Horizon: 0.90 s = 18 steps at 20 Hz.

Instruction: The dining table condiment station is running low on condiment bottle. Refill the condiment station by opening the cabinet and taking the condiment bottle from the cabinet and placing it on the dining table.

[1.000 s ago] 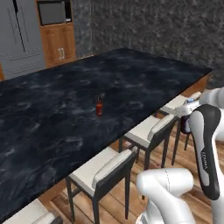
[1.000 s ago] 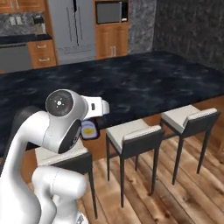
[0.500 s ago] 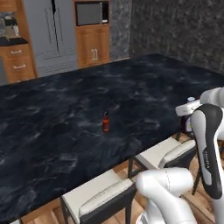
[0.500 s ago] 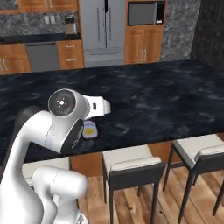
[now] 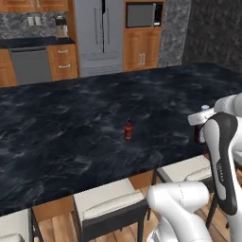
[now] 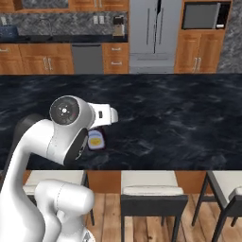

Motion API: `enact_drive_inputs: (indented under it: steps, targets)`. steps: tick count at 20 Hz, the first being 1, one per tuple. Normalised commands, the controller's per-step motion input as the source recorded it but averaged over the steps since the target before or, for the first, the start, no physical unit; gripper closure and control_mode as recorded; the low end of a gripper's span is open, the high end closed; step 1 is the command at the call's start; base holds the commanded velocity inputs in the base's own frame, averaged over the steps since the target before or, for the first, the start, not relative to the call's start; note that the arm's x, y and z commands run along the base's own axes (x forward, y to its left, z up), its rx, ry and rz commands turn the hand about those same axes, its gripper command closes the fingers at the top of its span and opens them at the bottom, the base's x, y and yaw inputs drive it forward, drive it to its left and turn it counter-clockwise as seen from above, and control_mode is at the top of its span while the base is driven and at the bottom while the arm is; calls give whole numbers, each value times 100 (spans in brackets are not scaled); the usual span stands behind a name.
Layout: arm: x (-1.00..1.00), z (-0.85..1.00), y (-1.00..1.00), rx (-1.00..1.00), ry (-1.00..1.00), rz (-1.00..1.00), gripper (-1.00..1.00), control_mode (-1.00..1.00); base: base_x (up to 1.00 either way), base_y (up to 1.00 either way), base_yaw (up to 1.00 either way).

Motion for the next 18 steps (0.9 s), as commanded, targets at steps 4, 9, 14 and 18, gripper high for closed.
enact_drive_inputs:
  steps: [4,9,14,18]
  targets:
    - [0,0,0,0,0,0,100,100,85,0,44]
    - [26,-3,0,0,1,13,100,-100,30,0,17]
    - [5,0,0,0,0,2,100,-100,0,0,0]
    - [0,0,1,0,0,0,100,-100,0,0,0]
